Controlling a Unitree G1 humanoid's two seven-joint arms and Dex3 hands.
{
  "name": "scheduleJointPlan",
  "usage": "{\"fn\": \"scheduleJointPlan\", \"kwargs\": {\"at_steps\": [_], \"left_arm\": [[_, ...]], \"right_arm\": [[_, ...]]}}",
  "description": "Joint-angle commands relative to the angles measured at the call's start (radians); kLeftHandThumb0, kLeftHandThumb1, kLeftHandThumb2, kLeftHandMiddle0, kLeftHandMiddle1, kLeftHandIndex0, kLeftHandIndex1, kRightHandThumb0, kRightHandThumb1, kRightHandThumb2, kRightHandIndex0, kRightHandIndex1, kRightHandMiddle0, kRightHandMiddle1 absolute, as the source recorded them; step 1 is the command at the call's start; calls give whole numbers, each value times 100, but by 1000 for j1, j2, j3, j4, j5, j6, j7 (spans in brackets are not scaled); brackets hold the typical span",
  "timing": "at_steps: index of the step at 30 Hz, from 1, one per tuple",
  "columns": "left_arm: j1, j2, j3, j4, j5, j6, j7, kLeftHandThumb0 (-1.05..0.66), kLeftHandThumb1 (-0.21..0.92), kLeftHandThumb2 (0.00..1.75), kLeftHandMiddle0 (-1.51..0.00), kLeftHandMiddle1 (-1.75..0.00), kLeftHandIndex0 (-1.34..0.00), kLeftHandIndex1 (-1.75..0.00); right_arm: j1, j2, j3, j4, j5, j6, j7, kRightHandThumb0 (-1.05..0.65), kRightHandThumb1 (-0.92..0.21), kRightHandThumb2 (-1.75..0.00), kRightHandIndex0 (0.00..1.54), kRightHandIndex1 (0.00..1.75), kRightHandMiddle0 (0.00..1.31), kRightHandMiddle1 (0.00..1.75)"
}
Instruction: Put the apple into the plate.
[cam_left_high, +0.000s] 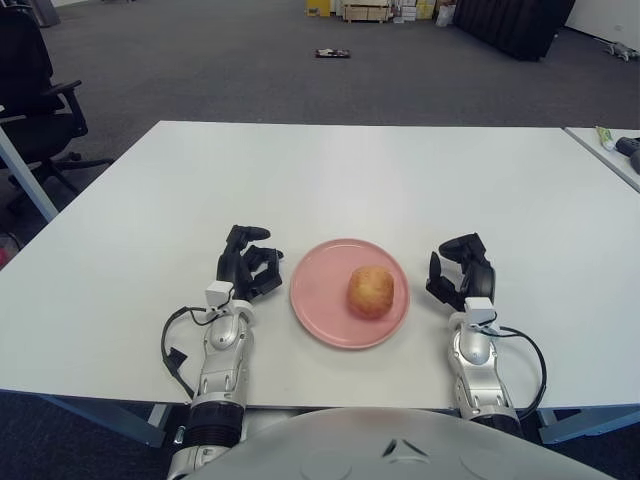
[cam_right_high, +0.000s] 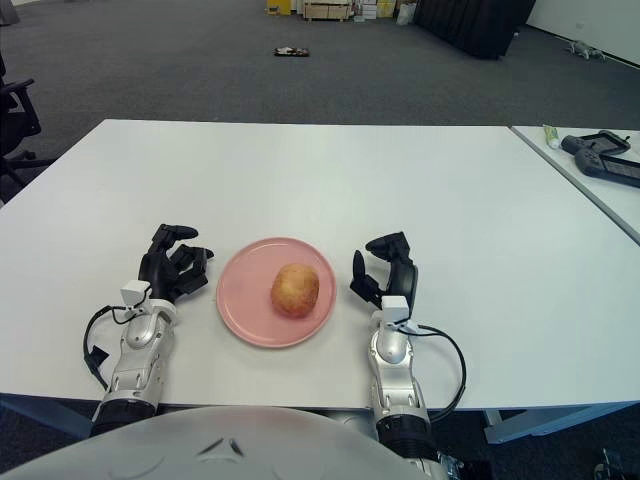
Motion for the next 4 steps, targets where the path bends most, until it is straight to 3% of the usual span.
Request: {"fn": "scheduleJointPlan", "kwargs": {"at_steps": [1,4], "left_arm": [[18,0,0,19,3,28,4,-1,42,109,-66,-140,-40,-175],[17,0,1,20,1,27,2,-1,42,109,-66,-140,-40,-175]], "right_arm": [[15,-8,-1,38,-6,-9,-3,-40,-59,-97,64,137,40,175],[14,-6,-2,37,-1,-4,-2,-40,-60,-96,63,137,39,175]]}}
